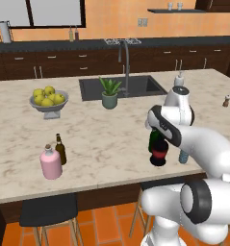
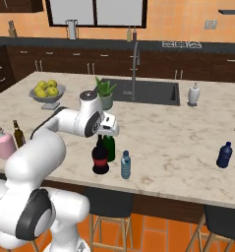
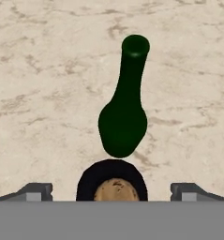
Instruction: Move the plastic bottles in the middle to the plastics group, and the glass bottles in the middle to the glass group.
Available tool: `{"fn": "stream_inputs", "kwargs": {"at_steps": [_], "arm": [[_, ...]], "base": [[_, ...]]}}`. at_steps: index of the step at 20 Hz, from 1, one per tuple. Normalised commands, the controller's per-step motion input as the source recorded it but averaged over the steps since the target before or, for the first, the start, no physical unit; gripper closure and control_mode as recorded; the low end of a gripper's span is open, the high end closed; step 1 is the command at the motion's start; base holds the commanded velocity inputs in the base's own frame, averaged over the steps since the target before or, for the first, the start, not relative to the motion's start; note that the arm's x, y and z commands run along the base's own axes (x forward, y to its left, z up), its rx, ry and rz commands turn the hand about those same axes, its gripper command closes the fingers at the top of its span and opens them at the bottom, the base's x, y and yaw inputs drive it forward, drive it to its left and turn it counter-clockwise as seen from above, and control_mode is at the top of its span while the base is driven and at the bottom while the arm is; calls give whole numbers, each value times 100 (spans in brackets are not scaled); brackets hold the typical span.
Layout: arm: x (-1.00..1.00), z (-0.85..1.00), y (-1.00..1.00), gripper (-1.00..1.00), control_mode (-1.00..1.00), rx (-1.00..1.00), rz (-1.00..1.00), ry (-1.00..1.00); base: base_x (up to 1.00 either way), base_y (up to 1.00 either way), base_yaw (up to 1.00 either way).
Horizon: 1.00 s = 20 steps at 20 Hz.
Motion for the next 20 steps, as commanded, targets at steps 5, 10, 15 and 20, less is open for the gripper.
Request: {"fn": "stream_inputs", "kwargs": {"at_steps": [5, 10, 15, 20], "arm": [[0, -3, 0, -100, -100, 0, 0, -2], [0, -14, 0, 100, -100, 0, 0, -11], [0, -11, -1, 100, -100, 0, 0, -2], [-19, 3, -1, 100, -100, 2, 0, -2]], "base": [[0, 0, 0], [0, 0, 0], [0, 0, 0], [0, 0, 0]]}}
